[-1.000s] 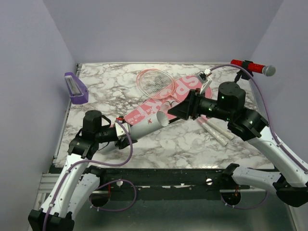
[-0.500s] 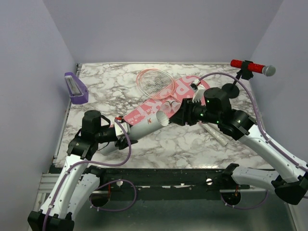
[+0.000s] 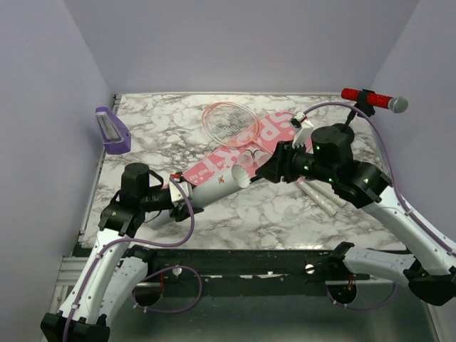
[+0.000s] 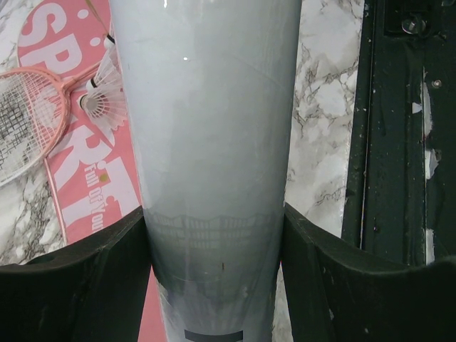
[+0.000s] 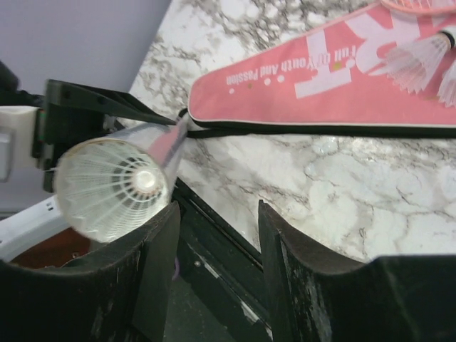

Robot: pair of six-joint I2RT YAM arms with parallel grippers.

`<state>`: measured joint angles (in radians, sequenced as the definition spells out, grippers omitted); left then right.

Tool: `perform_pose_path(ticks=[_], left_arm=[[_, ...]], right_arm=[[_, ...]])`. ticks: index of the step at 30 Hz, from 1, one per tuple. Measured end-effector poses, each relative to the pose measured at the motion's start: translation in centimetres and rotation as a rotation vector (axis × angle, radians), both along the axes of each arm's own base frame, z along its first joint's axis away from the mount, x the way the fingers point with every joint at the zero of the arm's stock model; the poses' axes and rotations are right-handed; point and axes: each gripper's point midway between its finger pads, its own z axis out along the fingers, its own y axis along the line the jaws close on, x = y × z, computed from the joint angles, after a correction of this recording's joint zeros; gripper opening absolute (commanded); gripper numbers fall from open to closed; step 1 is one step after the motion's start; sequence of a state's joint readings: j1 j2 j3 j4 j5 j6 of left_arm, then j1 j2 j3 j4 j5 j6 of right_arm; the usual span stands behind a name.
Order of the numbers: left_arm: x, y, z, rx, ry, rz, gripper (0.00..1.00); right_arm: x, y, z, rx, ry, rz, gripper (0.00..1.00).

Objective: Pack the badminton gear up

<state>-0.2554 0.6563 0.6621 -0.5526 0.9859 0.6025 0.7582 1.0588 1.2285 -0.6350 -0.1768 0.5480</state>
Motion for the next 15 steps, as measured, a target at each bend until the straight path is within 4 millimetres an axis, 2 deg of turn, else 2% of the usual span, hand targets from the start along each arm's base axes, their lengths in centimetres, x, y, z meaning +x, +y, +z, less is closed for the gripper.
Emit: perform_pose_path(ticks=[3, 6, 15], left_arm=[[-0.1, 0.0, -0.1, 0.004, 0.0, -0.002, 0.43], [-0.2, 0.0, -0.2, 0.007, -0.002, -0.006, 0.43], [-0.2, 0.1, -0.2, 0.01, -0.006, -0.008, 0.44]], right_arm=[[-0.3, -0.2, 2.2, 0.037, -0.043, 0.007, 0.59], [-0.7, 0.0, 2.7, 0.055, -0.048, 0.031, 0.59], [-1.0, 1.6, -0.3, 0.031, 0.038, 0.1, 0.59]])
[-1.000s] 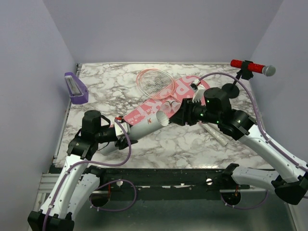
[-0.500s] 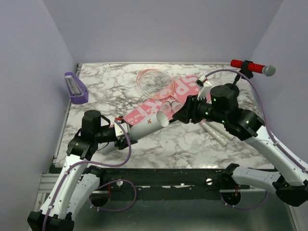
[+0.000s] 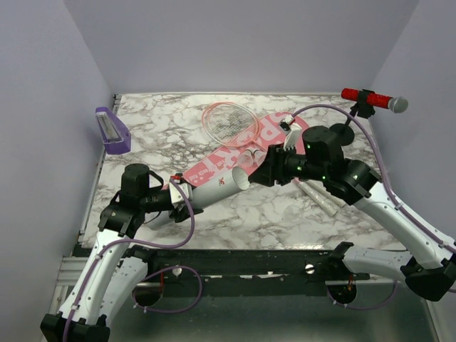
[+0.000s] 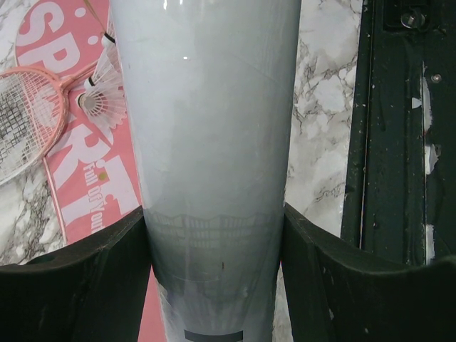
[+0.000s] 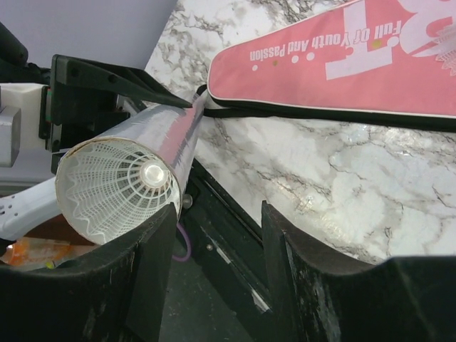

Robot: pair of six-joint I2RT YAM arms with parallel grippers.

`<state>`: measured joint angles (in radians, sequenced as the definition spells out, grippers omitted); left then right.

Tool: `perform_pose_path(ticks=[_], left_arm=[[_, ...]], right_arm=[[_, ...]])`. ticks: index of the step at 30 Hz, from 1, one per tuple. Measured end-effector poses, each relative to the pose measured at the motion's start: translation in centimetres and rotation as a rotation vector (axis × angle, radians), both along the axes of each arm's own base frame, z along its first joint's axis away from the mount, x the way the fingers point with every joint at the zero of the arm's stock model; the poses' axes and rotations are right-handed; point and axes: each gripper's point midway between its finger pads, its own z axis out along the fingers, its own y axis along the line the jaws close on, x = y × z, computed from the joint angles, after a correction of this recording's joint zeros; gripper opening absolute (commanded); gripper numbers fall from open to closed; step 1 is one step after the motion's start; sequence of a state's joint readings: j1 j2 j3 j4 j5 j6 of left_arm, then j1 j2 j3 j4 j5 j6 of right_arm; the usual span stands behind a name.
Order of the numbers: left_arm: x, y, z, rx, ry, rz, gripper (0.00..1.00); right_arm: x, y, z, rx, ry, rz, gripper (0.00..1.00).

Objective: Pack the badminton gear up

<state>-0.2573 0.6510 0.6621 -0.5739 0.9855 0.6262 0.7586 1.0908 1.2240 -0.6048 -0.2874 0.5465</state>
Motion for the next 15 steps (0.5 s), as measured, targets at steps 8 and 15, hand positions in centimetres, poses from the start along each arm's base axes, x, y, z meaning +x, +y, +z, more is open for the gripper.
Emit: perform_pose_path(ticks=[8, 15], left_arm=[[0.0, 0.0, 0.0, 0.0, -0.001, 0.0, 0.44], [-0.1, 0.0, -0.1, 0.002, 0.003, -0.002, 0.44]], right_arm=[[-0.1, 0.7, -0.5, 0.018, 0.012, 0.031, 0.56], [0.1, 1.6, -1.8, 0.013, 0.043, 0.052, 0.55]])
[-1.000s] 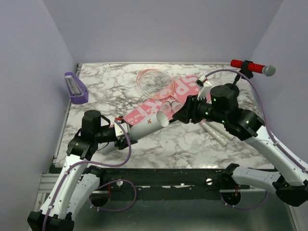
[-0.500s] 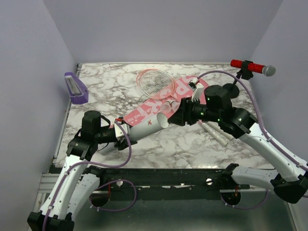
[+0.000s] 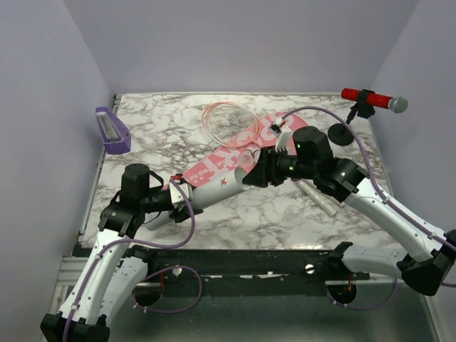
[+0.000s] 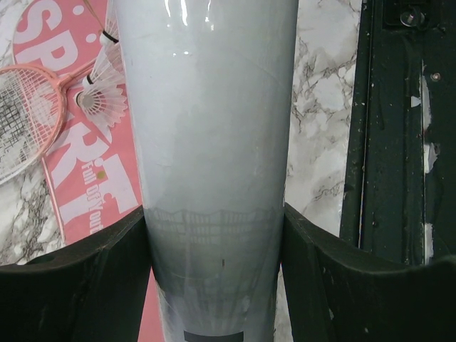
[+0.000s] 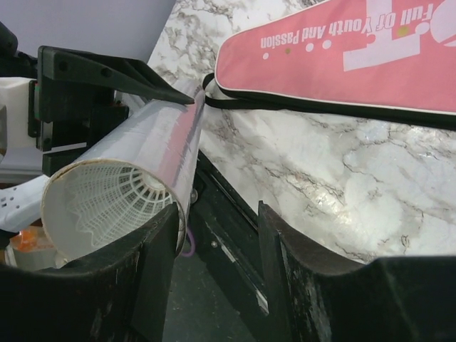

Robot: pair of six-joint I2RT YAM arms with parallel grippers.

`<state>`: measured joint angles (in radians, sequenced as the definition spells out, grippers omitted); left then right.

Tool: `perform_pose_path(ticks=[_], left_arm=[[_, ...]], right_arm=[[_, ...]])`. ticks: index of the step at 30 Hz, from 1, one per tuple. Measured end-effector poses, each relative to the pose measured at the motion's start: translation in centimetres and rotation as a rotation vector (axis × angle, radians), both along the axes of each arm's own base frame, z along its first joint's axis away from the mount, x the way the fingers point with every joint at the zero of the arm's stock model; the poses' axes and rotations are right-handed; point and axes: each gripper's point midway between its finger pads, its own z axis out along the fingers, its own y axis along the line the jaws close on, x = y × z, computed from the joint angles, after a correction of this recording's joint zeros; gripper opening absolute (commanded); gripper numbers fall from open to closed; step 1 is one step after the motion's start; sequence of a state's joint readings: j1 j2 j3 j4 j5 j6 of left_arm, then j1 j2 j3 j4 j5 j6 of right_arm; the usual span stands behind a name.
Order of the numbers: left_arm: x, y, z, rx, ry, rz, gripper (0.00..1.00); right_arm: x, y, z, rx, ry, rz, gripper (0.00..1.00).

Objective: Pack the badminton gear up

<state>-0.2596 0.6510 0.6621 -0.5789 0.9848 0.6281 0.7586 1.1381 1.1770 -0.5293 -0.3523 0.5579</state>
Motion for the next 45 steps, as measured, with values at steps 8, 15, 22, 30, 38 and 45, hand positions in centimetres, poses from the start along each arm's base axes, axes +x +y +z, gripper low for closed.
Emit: perform_pose_path(ticks=[8, 15, 22, 30, 38, 45], left_arm=[[-0.1, 0.0, -0.1, 0.004, 0.0, -0.007, 0.44], [-0.1, -0.1, -0.1, 0.008, -0.017, -0.012, 0.44], [0.0, 0.0, -0.1, 0.015, -0.028, -0.011, 0.44], [0.1, 0.7, -1.2, 0.064, 0.004, 0.028, 0.47], [-0.2, 1.5, -1.3, 0.142, 0.045, 0.027, 0.47], [-0.5, 1.8, -1.0, 0.159, 0.06, 0.032, 0.47]], right_arm=[[0.1, 1.4, -1.4, -0.007, 0.04, 0.044, 0.61], [1.6, 1.1, 1.8, 0.007, -0.017, -0.021, 0.74], [8.8, -4.2, 7.7, 0.07, -0.147, -0.265, 0.76], [16.6, -8.2, -9.2, -0.075, 0.202, -0.494, 0.76], [17.1, -7.5, -15.6, -0.02, 0.382, -0.601, 0.73], [20.2, -6.5, -16.9, 0.076, 0.407, -0.696, 0.71]])
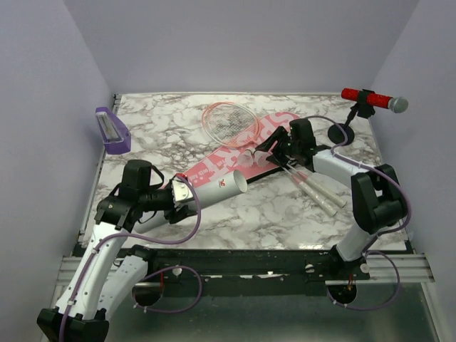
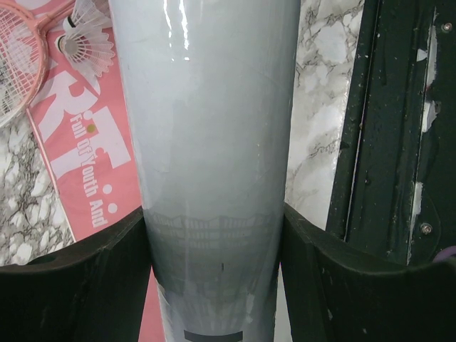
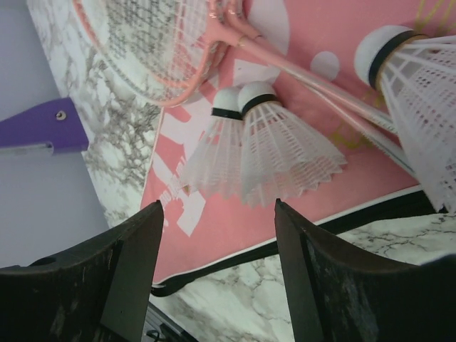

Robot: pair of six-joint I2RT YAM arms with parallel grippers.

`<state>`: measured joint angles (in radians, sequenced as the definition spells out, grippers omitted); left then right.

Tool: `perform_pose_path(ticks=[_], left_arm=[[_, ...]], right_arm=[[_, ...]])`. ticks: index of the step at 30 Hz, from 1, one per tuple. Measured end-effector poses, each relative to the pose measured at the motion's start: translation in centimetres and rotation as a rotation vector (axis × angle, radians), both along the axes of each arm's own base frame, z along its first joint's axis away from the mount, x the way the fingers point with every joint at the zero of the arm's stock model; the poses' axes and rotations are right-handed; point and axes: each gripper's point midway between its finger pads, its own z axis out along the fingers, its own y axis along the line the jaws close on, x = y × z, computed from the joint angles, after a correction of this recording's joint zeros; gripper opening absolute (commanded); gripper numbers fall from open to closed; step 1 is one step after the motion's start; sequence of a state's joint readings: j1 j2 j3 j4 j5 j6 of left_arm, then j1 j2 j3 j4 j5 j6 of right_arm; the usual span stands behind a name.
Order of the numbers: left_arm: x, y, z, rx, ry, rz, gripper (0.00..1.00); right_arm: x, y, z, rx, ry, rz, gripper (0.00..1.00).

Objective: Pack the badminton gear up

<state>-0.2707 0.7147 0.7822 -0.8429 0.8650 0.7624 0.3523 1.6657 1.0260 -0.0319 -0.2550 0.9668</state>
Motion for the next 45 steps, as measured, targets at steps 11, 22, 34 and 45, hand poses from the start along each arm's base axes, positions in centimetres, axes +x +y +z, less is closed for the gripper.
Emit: perform_pose_path(ticks=[11, 22, 34, 45], left_arm=[[-0.3, 0.4, 0.3, 0.012, -0.01, 0.019, 0.47], [-0.2, 0.6, 0.2, 0.012, 0.002, 0.048, 0.46], [0.2, 0.8, 0.5, 0.01, -0.004, 0.087, 0.42], [-0.5, 1.3, -0.6, 0.036, -0.042, 0.073, 0.41]], right_arm=[[1.4, -0.4, -3.4, -0.012, 0.083, -0.114, 0.63], [2.6, 0.3, -5.0, -0.025, 0.098, -0.158, 0.38], [1.7, 0.0, -3.0, -0.092, 0.052, -0.135, 0.1], [-3.4, 1.1, 10.4, -0.069, -0.251, 0.119, 0.1]])
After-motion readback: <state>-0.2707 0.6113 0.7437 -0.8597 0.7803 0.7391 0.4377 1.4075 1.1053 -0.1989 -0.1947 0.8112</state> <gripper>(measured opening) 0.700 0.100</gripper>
